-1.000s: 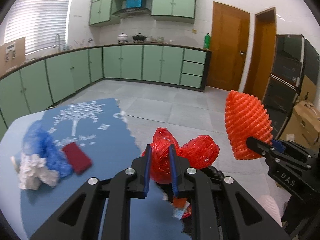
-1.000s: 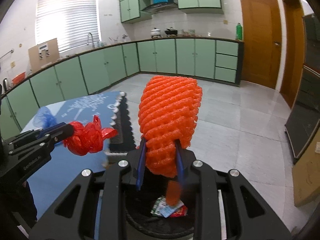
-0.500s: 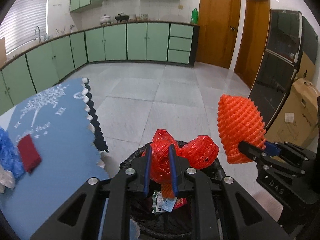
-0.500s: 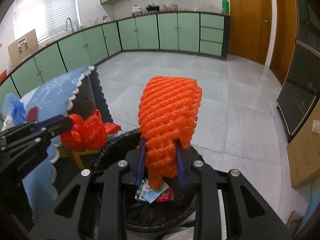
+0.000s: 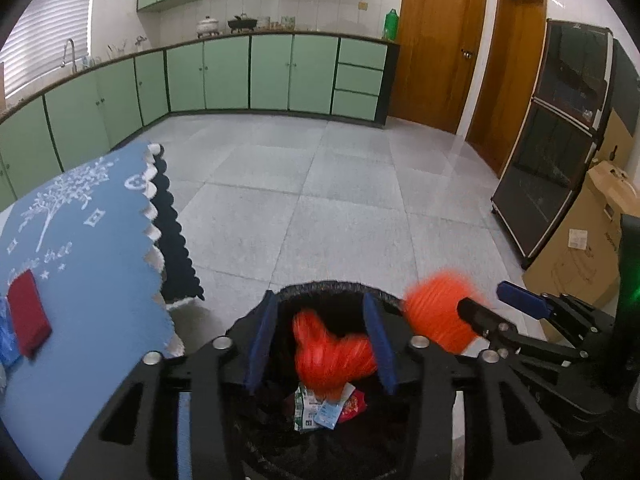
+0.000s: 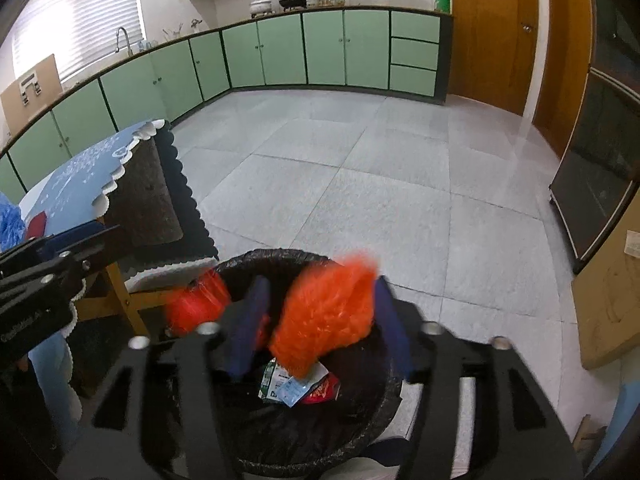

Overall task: Collect trash
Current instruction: 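Carry the red bag and foam net over the black bin and release both, then move both open grippers back over the table trash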

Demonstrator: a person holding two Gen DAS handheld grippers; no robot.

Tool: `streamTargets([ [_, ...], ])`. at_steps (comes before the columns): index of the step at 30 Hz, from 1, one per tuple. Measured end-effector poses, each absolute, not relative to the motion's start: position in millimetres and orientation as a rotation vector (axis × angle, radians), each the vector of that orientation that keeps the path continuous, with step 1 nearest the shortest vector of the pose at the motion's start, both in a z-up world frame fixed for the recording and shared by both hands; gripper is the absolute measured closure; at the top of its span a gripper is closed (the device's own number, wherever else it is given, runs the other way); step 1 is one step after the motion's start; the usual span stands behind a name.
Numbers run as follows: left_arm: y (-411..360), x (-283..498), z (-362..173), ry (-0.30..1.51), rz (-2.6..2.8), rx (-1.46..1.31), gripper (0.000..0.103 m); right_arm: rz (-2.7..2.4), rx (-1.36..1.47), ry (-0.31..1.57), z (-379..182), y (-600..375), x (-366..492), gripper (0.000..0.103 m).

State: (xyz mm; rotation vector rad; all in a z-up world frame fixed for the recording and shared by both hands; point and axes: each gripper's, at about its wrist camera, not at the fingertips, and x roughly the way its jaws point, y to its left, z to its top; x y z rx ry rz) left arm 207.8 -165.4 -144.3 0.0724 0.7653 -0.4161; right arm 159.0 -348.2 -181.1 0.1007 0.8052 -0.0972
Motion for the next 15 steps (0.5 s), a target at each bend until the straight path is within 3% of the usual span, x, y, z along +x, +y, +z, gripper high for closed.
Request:
streamTargets([
  [15,-131.1,189.4,-101.2,0.676,-0.383,0.019,0.044,-0.095,0.094,0.689,-126.9,-332.2,140.9,0.027],
])
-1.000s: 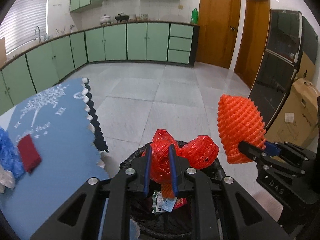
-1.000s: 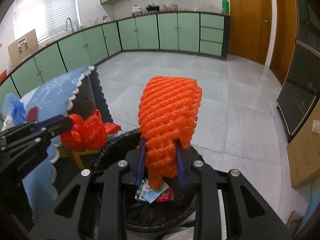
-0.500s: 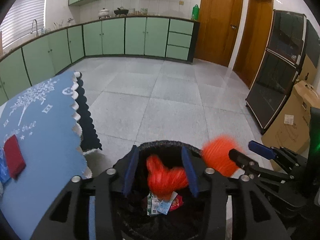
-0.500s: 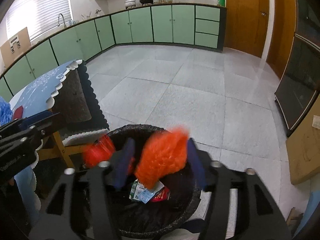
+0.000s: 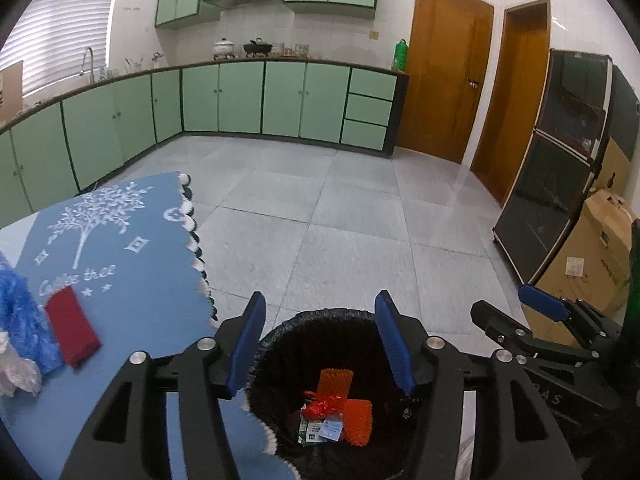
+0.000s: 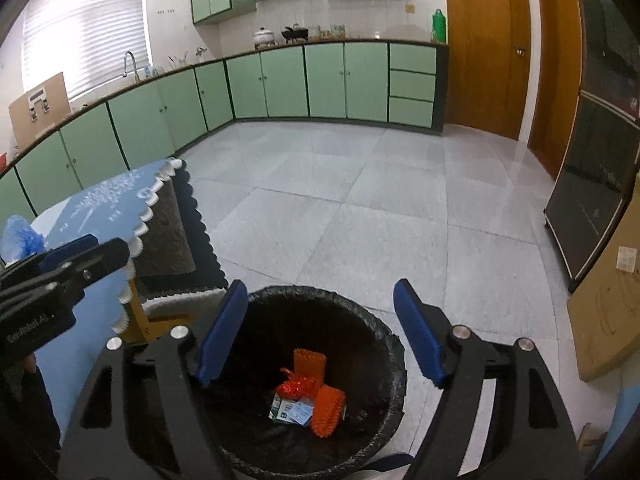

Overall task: Collect trash
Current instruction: 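Move both open grippers back over the table trash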

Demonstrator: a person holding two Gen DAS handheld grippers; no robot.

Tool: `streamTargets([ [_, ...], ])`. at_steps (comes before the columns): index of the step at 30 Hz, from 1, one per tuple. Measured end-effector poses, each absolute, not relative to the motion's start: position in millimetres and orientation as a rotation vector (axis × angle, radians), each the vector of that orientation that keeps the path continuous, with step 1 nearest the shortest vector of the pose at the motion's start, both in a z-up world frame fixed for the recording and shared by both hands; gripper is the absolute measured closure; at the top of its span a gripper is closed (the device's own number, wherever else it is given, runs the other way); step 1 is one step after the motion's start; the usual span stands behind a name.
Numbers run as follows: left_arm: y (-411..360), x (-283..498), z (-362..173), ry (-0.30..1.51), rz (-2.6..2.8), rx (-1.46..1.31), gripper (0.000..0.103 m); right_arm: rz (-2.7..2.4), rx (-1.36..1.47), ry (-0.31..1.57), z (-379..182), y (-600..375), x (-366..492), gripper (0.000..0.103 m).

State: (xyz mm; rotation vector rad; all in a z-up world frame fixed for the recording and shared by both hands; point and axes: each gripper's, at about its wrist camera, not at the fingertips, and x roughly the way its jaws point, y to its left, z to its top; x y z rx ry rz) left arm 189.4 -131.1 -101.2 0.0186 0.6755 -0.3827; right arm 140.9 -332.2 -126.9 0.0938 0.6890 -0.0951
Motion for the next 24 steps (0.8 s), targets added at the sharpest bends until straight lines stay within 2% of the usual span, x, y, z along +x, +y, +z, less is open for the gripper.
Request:
streamTargets([
  [2,-122.9,185.5,-94.0,0.663,-0.372,0.012,0.041,-0.089,0.084,0.670,-116.1,-325.7,135.3,0.023],
  [5,-107.5,175.7,-84.9,0.647,-0.352,0.011,0.036,-0.079,0.083,0.649,-102.9,-315.5,129.3,0.012],
  [8,-85.7,166.9,-77.5,0.631,-0.320,-0.001,0.026,-0.054,0.090,0.637,-90.1,-303.3,125.5,0.008],
  [16,-1.9,149.2,-65.9,0.594,-0.151,-0.020,0.014,0.034,0.049,0.594,-70.7,-246.5,125.1,0.008],
  [24,90.8,137.0,-73.6,0.582,0.054,-0.017,0.013,0.164,0.013,0.557,-69.8,-175.3,134.4,0.007],
])
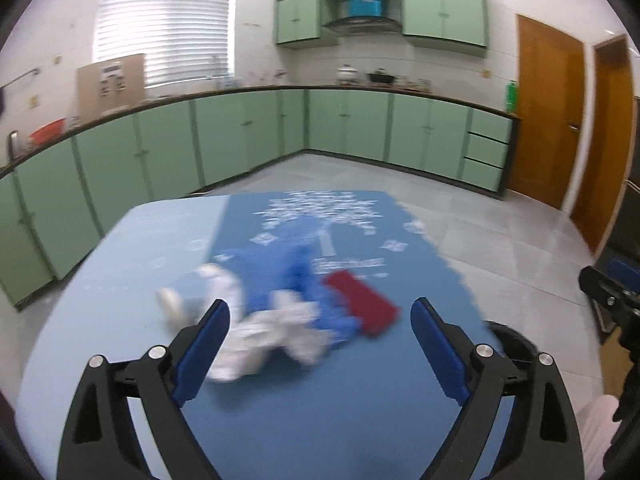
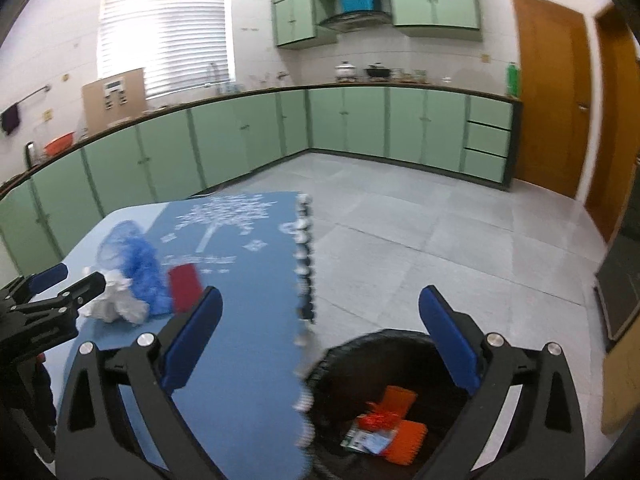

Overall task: Collect trash
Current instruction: 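Move both open grippers back over the table trash, then grasp the white tissue with the left gripper while the right gripper grasps the blue plastic bag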

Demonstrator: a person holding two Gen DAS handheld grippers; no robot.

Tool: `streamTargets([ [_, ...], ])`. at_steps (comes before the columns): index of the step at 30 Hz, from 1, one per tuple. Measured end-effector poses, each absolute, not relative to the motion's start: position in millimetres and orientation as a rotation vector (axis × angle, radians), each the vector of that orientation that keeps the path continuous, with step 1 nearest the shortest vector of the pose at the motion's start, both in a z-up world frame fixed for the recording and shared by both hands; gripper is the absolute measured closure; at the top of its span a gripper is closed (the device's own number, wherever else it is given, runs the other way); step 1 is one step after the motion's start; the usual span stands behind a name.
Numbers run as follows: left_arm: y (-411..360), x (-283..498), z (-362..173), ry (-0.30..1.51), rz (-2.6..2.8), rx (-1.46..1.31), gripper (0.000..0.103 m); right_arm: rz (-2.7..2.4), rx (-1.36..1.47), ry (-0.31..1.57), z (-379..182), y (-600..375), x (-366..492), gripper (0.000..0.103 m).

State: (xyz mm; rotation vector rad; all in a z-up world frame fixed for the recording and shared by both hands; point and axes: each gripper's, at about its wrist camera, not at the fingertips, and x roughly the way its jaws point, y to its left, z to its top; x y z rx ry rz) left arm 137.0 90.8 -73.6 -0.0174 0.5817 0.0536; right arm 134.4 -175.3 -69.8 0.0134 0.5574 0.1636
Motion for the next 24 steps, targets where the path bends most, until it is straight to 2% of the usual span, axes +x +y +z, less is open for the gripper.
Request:
streamTargets([
  [11,167.5,127.6,-93.6,0.604,0.192,-0.063,0.013,0.289,-0.047,0.575,-93.2,-90.1,161.5,0.007],
  [24,170.0,144.7,-121.1,0.676,0.149,-0.083,0.013,0.220,-0.107,0.620,-126.7,-69.8,184.8,0.007],
])
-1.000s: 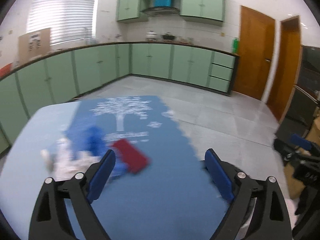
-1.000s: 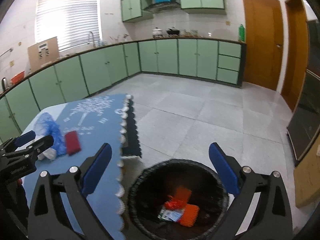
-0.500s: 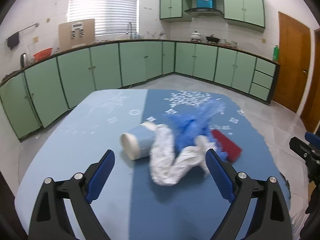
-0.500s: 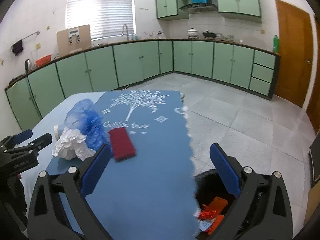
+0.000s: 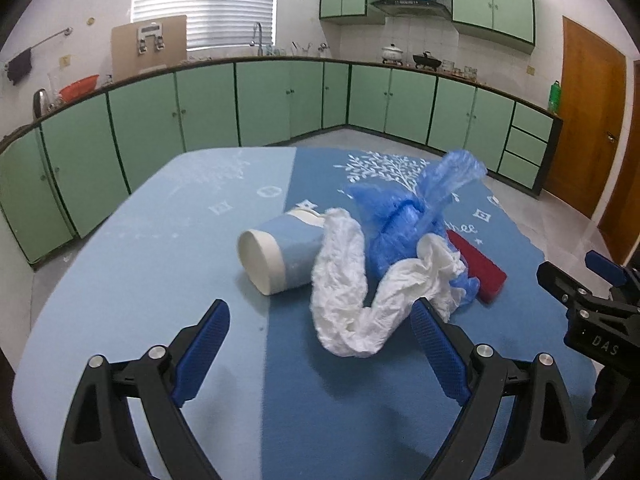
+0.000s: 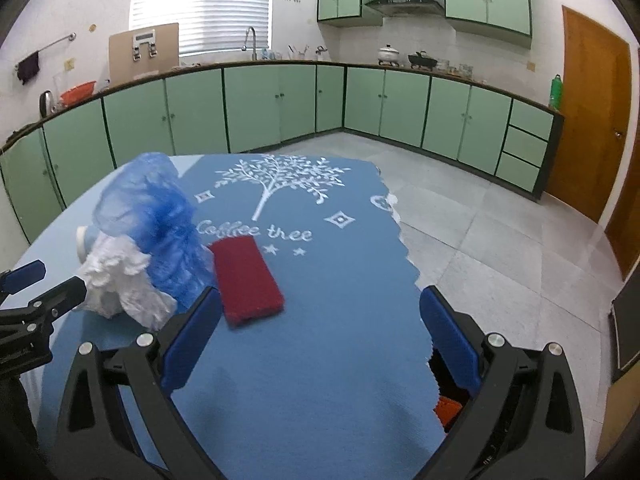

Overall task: Collect trash
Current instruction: 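Grasp the white tissue with the left gripper while the right gripper grasps the blue plastic bag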

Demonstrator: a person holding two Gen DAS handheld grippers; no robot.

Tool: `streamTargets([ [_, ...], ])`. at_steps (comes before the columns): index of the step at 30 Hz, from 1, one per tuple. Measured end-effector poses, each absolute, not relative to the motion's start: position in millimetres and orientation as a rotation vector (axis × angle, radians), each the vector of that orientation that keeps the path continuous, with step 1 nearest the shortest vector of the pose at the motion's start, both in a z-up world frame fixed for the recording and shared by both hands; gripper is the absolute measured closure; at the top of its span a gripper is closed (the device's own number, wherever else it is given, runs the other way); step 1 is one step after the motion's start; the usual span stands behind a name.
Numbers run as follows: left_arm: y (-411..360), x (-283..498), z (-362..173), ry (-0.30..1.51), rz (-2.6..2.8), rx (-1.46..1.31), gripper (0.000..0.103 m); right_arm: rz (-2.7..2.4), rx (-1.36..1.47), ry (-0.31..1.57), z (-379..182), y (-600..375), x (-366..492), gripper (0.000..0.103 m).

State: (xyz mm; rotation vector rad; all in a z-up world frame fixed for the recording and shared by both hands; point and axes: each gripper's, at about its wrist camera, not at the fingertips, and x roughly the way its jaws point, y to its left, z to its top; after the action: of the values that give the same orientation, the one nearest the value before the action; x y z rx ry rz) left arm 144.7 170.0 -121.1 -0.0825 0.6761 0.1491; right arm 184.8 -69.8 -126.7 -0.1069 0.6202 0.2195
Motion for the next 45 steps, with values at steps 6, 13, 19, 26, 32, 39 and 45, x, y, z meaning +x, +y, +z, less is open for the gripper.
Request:
streamTargets([
  [6,159.2,161.5,-133.1,0.720,0.123,-0.087,0.019,0.218,-0.117,0.628,-129.5,-72.0,187.4,0.007],
  [13,155.3,163.3,-139.7,0.757,0.110,-0.122,0.079,0.248,-0.145,0.623,-128.3,-64.6,184.8,0.007],
  [19,176.6,134.5,-115.7,0.687,0.142,-0.169,0.081,0.285,-0.131,0.592,-116.6,-55.4,179.7,0.007],
  [26,207.8,111.2,-106.5,0.652,0.244,-0.152,0.081,0.370,-0.109,0.565,-107.2,-25.7,175.7,0.007],
  [32,226.4,120.0,-113.1,0.655,0.296,-0.170,0.081,0.422,-0.114,0.552,-103.6,8.0,177.4,0.007],
  [39,239.6,125.2,-110.0,0.636,0.300,-0.200,0.081,0.454,-0.130,0.548,-100.7,36.6,186.3,0.007],
  [45,246.7,119.9,-110.7,0.634,0.301,-0.220,0.081,0.485,-0.145,0.600,-108.0,56.1,205.7,0.037],
])
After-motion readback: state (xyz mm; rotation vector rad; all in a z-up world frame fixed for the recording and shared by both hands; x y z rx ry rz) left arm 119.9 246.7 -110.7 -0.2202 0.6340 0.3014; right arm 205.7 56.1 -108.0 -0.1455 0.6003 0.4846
